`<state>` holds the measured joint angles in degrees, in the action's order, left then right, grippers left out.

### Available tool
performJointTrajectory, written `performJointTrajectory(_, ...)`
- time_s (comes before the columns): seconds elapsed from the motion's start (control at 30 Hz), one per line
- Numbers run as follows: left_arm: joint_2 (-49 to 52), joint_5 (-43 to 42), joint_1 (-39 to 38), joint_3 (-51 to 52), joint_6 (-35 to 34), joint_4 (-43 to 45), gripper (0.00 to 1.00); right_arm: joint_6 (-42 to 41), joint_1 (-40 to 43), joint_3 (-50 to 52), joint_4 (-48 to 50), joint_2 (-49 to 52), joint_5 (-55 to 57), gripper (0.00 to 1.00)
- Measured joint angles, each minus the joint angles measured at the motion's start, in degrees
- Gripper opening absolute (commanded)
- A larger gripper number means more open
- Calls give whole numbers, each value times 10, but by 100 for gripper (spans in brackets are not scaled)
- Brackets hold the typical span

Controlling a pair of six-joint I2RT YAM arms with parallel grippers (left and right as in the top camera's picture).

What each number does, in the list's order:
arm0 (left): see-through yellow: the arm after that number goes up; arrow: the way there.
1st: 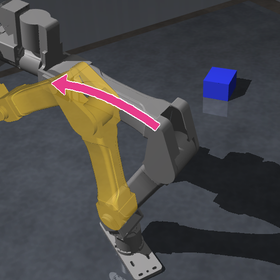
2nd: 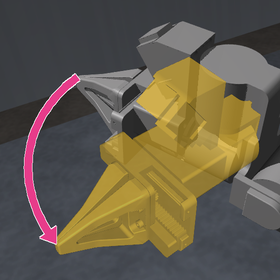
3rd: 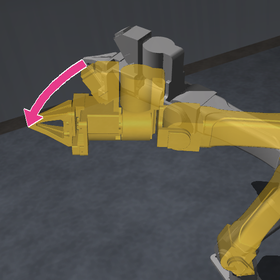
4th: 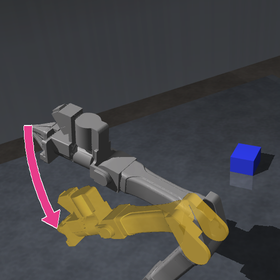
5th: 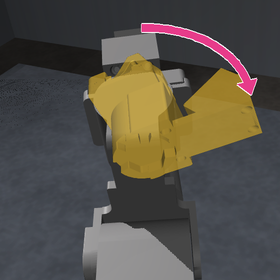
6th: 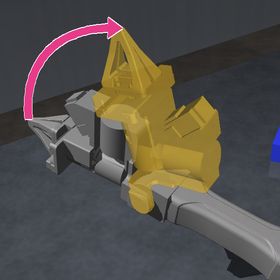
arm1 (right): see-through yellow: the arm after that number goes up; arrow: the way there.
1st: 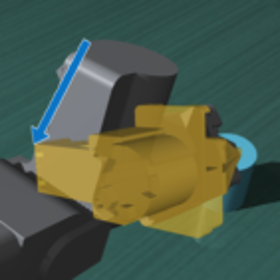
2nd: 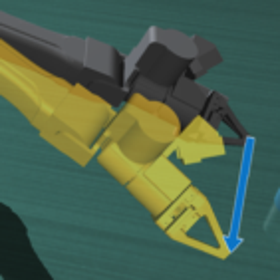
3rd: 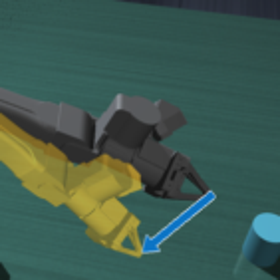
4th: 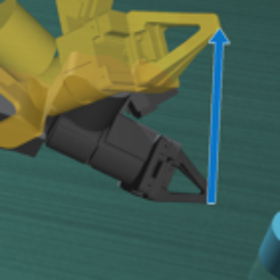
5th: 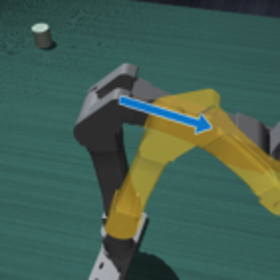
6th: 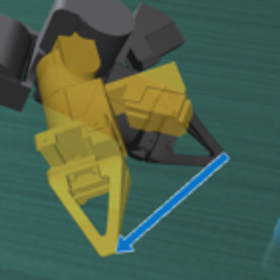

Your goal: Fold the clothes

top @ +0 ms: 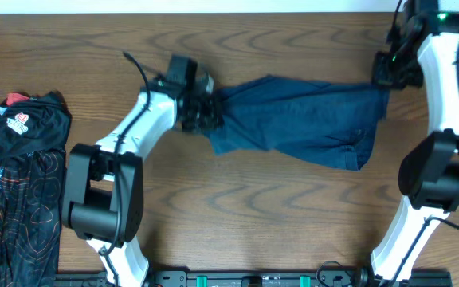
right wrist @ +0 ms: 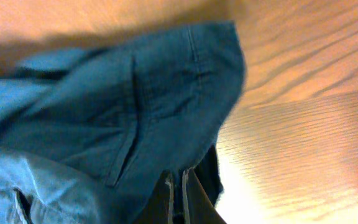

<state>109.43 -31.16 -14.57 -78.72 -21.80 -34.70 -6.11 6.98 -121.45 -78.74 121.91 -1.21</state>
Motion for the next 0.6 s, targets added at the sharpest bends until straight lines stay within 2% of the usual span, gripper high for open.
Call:
performJointTrajectory(0.33, -100, 138, 0, -269, 51, -175, 6, 0, -2, -143, -35, -51, -1, 1)
performJointTrajectory(0.6, -144, 228, -1, -357, 72, -207, 6, 0, -2, -260, -64, -53, -7, 1)
